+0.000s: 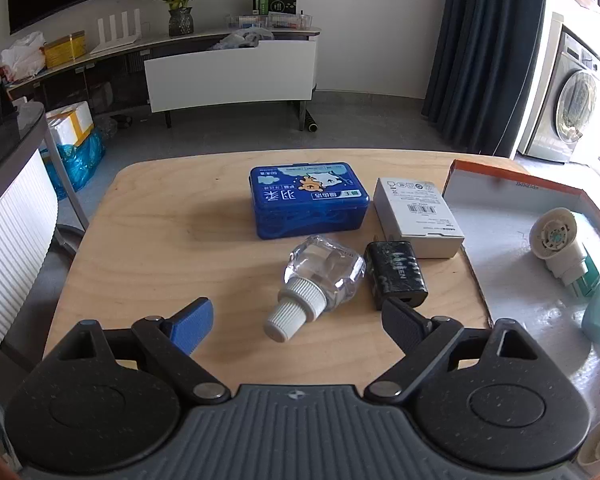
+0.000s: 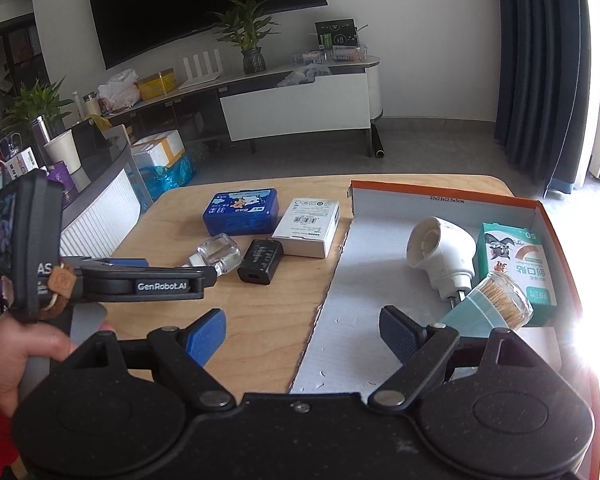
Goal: Organize rigid objects
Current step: 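Grasp the clear glass bottle with the left tool while the right tool grasps the black charger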
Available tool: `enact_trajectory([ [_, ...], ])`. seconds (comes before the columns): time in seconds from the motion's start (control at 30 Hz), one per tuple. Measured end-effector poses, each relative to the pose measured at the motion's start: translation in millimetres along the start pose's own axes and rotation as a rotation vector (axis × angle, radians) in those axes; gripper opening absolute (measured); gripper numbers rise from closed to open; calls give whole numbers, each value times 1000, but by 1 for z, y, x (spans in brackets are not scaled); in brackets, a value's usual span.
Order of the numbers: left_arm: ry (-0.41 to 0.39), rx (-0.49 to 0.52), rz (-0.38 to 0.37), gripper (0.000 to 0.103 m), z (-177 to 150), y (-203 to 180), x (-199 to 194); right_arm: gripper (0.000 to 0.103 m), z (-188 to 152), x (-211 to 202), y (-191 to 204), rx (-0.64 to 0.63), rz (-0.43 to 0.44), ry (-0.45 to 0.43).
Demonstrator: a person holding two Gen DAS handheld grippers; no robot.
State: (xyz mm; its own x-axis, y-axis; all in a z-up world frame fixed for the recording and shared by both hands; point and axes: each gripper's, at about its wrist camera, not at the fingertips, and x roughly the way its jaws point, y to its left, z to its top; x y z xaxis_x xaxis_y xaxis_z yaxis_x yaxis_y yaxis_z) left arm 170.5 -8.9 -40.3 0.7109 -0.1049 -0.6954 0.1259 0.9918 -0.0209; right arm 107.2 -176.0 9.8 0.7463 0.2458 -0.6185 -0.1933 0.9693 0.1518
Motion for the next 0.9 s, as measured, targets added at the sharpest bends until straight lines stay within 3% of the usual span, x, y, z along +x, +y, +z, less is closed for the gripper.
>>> enact_trajectory([
  [0.3,-14,102,-44,94,6,6,29,99,2,10,-1,4,4,9],
  [0.47,-43,127,-90,83,2,6,31,99,5,16,0,8,1,15],
  [0.57,-73,108,-118,71,2,9,30,99,8,21,5,0,5,19],
  [0.63,-85,124,-117,50,3,7,30,99,10,25,8,0,12,22],
  [0.77,-85,132,-115,50,1,7,28,99,15,34,14,5,19,32],
  [0.9,-66,65,-83,50,1,15,19,99,20,46,21,8,25,51],
])
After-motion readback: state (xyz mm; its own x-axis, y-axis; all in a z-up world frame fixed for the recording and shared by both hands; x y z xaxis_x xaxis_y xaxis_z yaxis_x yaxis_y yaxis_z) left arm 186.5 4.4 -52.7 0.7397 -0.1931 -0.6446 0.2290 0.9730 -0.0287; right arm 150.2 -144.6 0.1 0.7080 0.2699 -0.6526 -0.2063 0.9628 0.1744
